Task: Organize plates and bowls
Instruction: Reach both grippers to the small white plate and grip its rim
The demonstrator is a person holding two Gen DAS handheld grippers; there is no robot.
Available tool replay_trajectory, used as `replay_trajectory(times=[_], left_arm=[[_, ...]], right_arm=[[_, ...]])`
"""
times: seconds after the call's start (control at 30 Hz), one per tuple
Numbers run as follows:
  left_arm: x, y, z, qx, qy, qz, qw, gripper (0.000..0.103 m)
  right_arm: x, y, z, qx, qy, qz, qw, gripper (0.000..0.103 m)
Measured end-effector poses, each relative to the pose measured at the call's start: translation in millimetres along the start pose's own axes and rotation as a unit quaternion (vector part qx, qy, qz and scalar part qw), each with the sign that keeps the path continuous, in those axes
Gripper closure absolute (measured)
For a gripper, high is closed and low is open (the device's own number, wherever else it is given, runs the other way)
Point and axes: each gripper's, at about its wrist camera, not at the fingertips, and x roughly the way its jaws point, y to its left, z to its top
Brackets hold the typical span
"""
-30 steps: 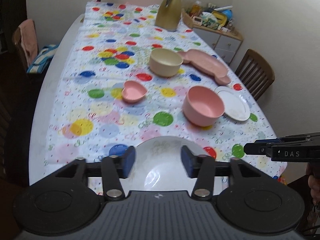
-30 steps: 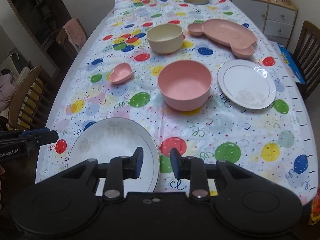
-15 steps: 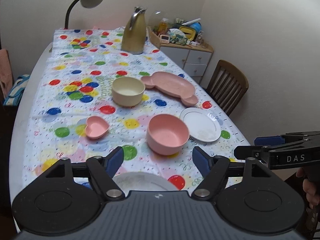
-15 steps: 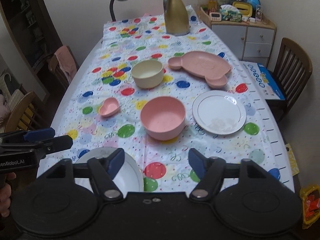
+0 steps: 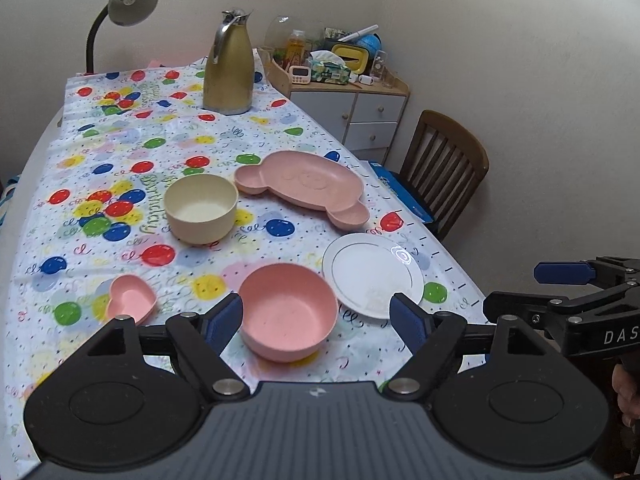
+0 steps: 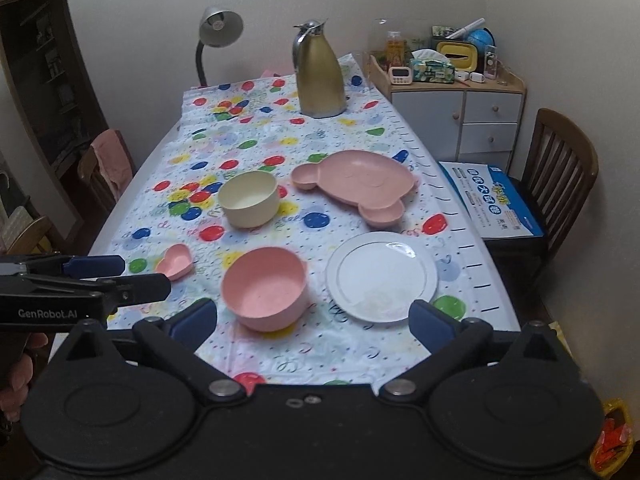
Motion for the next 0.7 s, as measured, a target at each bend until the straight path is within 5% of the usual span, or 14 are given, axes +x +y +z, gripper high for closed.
replay_trajectory(times=[0.4,0.7], left_arm=[[99,-24,45,-0.027,0.058,0.011,0.9979,0.023],[167,-40,67,0.033,0.093,0.030,0.9946,0.023]], right_arm=[[61,-76,30,0.011,0.039,0.003,0.999,0.002],[114,-114,38,0.011,0.081,0.020,0.996,0.010]])
